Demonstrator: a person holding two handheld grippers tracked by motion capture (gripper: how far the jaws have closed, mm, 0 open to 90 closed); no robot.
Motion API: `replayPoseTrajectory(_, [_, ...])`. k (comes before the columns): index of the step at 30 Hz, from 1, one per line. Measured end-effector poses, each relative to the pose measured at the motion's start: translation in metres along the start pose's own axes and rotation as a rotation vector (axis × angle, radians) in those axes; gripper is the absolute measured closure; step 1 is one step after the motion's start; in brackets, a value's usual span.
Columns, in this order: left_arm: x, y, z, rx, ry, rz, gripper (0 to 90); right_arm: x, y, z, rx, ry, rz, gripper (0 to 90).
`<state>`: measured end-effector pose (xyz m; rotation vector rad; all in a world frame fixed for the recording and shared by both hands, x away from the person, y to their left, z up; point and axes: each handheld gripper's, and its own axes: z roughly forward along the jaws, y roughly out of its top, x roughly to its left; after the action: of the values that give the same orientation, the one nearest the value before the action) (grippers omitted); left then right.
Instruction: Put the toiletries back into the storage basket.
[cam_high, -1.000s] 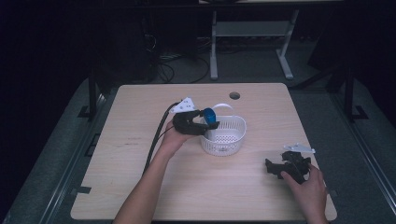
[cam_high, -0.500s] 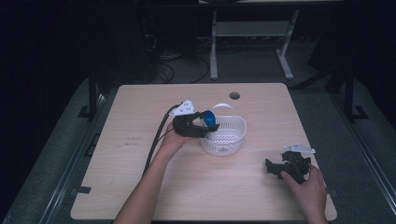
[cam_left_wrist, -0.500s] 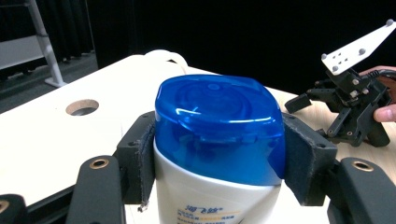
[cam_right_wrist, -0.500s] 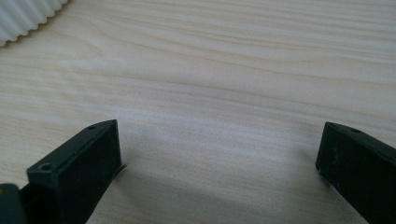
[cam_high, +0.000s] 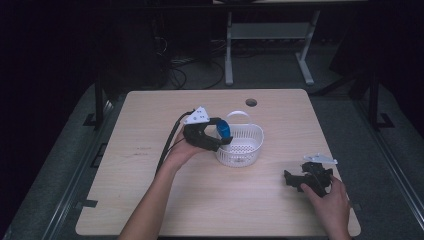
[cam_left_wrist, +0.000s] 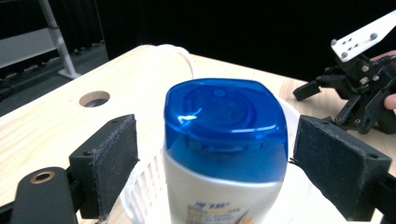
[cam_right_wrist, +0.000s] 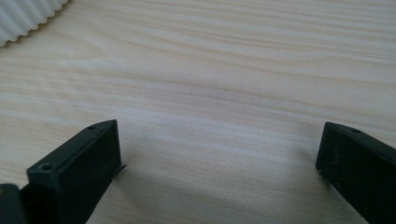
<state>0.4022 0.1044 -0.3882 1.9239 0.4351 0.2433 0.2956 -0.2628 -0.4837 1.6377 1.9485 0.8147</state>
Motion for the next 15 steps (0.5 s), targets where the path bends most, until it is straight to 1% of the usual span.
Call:
replayPoseTrajectory(4, [0.000,0.000,-0.006,0.017,0.011,-0.002,13.7,0.000,0.000,0.000,0.000,0.000,0.000,0.0])
replayPoseTrajectory(6, [-0.001,0.001,-0.009,0.027,0.010,0.007,13.5,0.000,0.000,0.000,0.000,0.000,0.000,0.0])
replayPoseTrajectory(9, [-0.003,0.002,-0.016,0.042,0.025,0.016,13.5,0.000,0.000,0.000,0.000,0.000,0.000,0.0])
replayPoseTrajectory(15, [-0.005,0.001,-0.033,0.062,0.041,0.016,13.5,0.000,0.000,0.000,-0.002,-0.001,-0.004,0.0])
